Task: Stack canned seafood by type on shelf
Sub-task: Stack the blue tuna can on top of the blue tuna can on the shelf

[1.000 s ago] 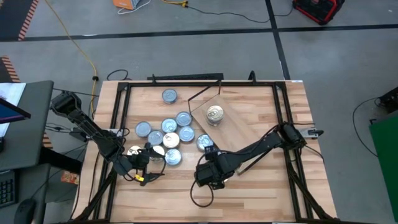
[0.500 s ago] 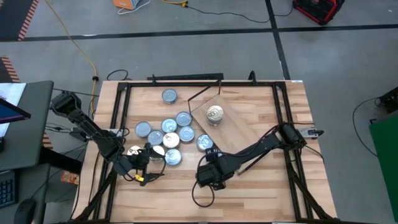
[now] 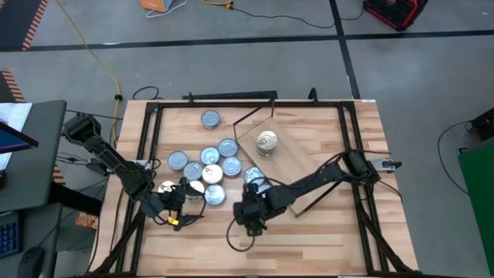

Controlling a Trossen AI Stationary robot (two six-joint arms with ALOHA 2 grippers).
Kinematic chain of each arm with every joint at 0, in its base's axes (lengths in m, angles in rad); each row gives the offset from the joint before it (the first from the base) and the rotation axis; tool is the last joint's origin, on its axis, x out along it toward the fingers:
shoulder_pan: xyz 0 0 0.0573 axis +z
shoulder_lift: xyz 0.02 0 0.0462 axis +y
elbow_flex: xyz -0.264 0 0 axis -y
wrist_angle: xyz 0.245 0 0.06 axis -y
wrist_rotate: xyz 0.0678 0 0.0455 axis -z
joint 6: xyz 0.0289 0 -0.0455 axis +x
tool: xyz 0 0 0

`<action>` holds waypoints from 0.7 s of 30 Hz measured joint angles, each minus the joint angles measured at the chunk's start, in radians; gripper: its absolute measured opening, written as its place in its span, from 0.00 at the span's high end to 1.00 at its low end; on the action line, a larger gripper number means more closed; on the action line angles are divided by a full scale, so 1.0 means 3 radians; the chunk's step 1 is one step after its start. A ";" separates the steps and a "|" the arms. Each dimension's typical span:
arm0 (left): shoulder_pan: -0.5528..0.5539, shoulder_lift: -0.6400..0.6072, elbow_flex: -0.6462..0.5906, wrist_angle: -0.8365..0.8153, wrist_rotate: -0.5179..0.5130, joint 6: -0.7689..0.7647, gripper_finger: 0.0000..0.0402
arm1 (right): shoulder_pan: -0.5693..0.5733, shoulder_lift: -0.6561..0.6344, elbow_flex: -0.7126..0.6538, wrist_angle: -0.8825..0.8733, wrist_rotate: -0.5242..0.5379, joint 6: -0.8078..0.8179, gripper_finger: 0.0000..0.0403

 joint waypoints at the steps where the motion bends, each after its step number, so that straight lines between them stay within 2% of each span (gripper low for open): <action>1: 0.0000 0.0000 0.0000 0.0001 -0.0001 0.0000 0.06 | -0.0029 0.0000 0.0000 0.0092 0.0087 0.0037 0.25; 4: 0.0000 0.0000 0.0000 0.0001 -0.0003 0.0000 0.06 | -0.0136 0.0000 0.0001 0.0286 0.0381 0.0211 0.25; 6: 0.0000 0.0000 0.0000 0.0003 -0.0003 0.0000 0.06 | -0.0205 -0.0003 0.0046 0.0143 0.0262 0.0176 0.25; 11: 0.0001 0.0000 0.0000 0.0003 -0.0003 0.0020 0.06 | -0.0231 -0.0048 0.0311 -0.0665 -0.0239 0.0112 0.25; 14: 0.0004 0.0000 0.0000 0.0006 -0.0022 0.0037 0.06 | -0.0197 -0.0021 0.0318 -0.0909 -0.0299 0.0128 0.25; 21: 0.0004 0.0000 0.0000 0.0015 -0.0021 0.0033 0.06 | -0.0186 -0.0010 0.0259 -0.0933 -0.0230 0.0197 0.30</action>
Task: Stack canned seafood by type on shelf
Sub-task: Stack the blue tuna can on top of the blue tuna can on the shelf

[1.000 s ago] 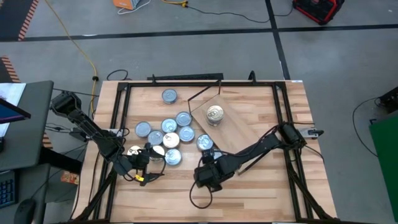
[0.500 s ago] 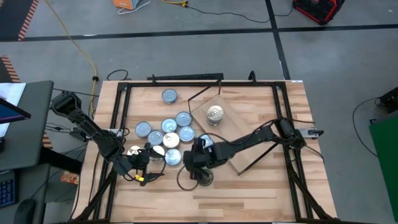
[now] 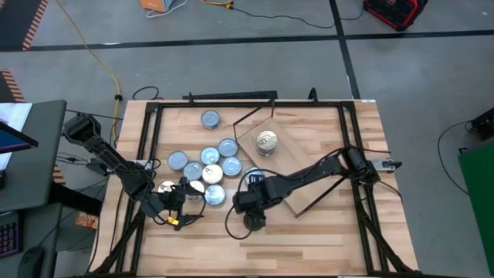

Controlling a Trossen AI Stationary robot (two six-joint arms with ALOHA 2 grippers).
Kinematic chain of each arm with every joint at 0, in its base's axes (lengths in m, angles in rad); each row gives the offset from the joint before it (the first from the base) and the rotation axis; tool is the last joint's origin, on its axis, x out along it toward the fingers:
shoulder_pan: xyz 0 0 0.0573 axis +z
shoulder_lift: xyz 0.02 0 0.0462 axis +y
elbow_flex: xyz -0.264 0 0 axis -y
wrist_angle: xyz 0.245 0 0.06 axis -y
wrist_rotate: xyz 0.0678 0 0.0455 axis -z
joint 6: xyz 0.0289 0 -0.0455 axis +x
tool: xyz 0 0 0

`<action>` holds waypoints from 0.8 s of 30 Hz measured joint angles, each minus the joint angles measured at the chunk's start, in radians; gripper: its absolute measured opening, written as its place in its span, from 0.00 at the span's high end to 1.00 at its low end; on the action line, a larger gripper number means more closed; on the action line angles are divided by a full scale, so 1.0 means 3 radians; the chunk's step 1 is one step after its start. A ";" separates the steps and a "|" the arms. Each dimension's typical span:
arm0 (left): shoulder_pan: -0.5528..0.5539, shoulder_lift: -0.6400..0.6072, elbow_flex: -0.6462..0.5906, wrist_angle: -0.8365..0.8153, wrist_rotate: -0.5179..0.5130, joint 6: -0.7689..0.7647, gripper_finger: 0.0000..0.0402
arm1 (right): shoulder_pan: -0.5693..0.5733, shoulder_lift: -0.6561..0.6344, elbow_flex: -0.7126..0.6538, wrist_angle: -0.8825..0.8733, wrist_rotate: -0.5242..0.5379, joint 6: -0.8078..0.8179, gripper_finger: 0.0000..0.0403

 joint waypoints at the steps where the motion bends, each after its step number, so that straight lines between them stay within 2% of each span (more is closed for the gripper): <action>1: 0.0000 0.0000 0.0000 0.0006 0.0000 -0.0001 0.06 | -0.0006 0.0004 -0.0009 -0.0003 0.0004 0.0009 0.31; 14: 0.0000 0.0000 0.0000 0.0002 -0.0012 0.0007 0.06 | -0.0018 0.0003 -0.0270 0.0253 0.0015 -0.0038 0.45; 20: 0.0000 0.0000 0.0000 -0.0006 -0.0019 0.0011 0.06 | -0.0022 -0.0020 -0.0126 0.0134 0.0013 0.0049 0.57; 24: 0.0000 0.0000 0.0000 -0.0009 -0.0020 0.0010 0.06 | 0.0026 -0.0034 -0.0038 0.0175 -0.0095 -0.0218 0.63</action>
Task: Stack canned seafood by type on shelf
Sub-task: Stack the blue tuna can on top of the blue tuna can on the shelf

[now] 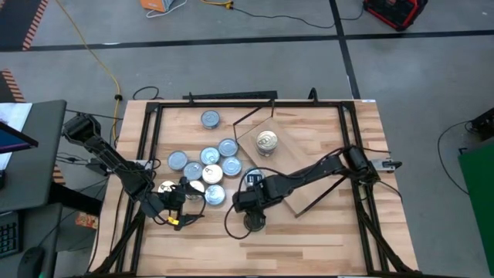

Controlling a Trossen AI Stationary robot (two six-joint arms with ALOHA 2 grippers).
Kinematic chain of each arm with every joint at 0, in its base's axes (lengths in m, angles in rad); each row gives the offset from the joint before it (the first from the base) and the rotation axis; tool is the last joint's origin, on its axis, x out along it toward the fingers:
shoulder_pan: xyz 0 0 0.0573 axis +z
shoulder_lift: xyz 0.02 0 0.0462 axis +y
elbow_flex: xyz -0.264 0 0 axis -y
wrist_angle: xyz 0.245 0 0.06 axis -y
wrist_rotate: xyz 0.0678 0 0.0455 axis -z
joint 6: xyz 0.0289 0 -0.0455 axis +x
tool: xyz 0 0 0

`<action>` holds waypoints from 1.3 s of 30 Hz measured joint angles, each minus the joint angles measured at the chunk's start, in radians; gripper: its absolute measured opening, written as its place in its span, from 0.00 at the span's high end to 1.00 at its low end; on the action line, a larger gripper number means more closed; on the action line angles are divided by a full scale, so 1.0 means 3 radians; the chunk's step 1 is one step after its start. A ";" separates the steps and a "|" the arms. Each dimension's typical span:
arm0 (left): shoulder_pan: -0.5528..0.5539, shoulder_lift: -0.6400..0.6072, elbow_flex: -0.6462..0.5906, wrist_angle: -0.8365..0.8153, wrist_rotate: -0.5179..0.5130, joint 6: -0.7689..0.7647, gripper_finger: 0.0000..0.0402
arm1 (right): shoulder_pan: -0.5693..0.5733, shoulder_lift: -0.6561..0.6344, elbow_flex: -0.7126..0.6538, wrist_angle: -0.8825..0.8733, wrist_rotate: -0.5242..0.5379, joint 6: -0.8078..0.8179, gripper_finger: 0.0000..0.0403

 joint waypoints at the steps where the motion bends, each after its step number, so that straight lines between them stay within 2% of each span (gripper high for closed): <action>1: 0.0000 0.0000 0.0000 0.0000 0.0000 0.0000 0.06 | 0.0021 0.0001 0.0000 0.0021 -0.0044 -0.0048 0.64; 14: 0.0000 0.0000 0.0000 -0.0003 -0.0015 -0.0004 0.06 | 0.0017 0.0038 -0.0014 0.0047 -0.0164 -0.0145 0.70; 21: 0.0000 0.0000 0.0000 -0.0003 -0.0019 -0.0002 0.06 | -0.0036 0.0018 -0.0370 0.0450 -0.0345 -0.0113 0.81; 28: 0.0001 0.0000 0.0000 -0.0001 -0.0056 -0.0010 0.06 | -0.0211 0.0020 -0.0398 0.0453 -0.0467 0.0157 0.97; 34: 0.0000 -0.0001 0.0000 -0.0001 -0.0022 -0.0039 0.06 | -0.0412 0.0051 -0.0424 0.0380 -0.0635 0.0462 0.92; 39: 0.0000 -0.0001 0.0000 0.0008 0.0062 -0.0008 0.06 | -0.0537 0.0050 -0.0416 0.0396 -0.0644 0.0560 0.95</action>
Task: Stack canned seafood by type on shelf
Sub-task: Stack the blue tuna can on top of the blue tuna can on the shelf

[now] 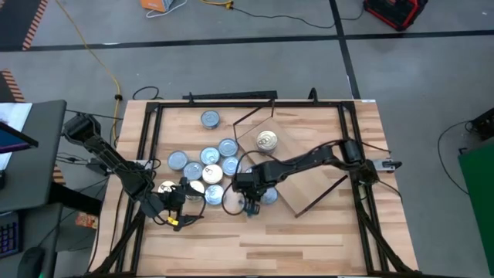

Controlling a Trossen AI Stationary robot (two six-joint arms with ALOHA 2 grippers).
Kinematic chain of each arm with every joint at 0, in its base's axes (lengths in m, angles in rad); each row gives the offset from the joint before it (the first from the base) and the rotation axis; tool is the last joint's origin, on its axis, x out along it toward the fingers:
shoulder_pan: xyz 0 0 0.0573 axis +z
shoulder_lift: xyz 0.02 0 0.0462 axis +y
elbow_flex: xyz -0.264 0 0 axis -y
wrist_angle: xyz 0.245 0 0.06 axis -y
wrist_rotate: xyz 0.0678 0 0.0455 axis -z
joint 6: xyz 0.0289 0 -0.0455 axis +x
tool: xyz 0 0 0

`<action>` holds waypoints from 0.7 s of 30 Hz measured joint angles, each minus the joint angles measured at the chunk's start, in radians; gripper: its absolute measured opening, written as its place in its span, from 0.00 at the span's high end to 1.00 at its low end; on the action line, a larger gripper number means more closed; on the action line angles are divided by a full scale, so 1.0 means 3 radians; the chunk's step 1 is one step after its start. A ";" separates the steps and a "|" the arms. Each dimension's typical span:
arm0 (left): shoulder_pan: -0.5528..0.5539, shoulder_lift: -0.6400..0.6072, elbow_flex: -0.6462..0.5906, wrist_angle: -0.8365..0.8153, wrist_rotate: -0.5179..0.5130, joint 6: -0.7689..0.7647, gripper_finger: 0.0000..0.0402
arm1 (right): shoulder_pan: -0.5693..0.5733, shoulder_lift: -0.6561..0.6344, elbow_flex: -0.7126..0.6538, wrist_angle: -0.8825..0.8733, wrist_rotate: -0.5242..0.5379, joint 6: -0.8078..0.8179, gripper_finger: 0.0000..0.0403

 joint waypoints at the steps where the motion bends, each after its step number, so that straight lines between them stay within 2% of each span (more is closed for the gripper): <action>1: 0.0001 0.0000 0.0000 0.0000 -0.0001 0.0002 0.06 | -0.0019 -0.0001 0.0000 0.0000 0.0001 0.0006 0.95; 4: 0.0001 0.0000 0.0000 0.0000 -0.0003 0.0006 0.06 | -0.0067 -0.0041 0.0080 -0.0121 0.0020 0.0005 0.94; 7: 0.0000 0.0000 0.0000 -0.0005 0.0005 0.0015 0.06 | -0.0081 -0.0072 0.0296 -0.0401 0.0201 0.0004 0.90; 13: 0.0001 0.0020 0.0000 0.0038 0.0239 0.0065 0.06 | 0.0025 -0.0075 0.0800 -0.1047 0.0510 -0.0110 0.88; 17: 0.0001 0.0242 0.0000 0.0378 0.0286 0.0260 0.06 | 0.0200 -0.0075 0.1038 -0.1286 0.0512 -0.0144 0.85; 21: 0.0001 0.0503 0.0000 0.0756 0.0310 0.0498 0.06 | 0.0400 -0.0078 0.1112 -0.1309 0.0491 -0.0095 0.76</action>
